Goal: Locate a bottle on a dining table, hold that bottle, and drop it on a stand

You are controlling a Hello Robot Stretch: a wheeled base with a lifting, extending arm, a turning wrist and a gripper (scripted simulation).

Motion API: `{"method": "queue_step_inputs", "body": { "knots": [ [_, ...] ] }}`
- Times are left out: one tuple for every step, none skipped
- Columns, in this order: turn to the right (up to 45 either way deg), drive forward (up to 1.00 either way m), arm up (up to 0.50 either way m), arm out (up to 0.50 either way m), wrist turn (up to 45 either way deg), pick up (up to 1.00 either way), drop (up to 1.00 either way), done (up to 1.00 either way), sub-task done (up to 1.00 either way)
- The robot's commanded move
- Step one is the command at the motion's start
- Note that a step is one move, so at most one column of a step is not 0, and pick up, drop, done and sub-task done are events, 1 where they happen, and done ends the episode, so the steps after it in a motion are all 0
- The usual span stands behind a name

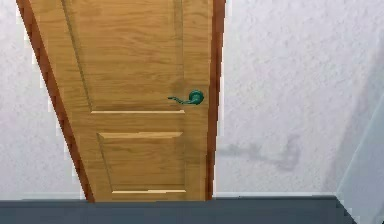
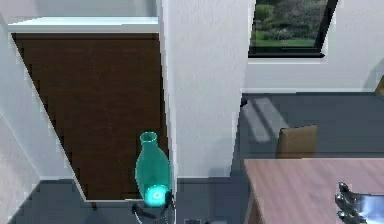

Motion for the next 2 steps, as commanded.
{"method": "queue_step_inputs", "body": {
  "knots": [
    [0.0, 0.25, 0.0, 0.0, 0.0, 0.0, 0.0, 0.0, 0.0],
    [-45.0, 0.0, 0.0, 0.0, 0.0, 0.0, 0.0, 0.0, 0.0]
  ]
}}
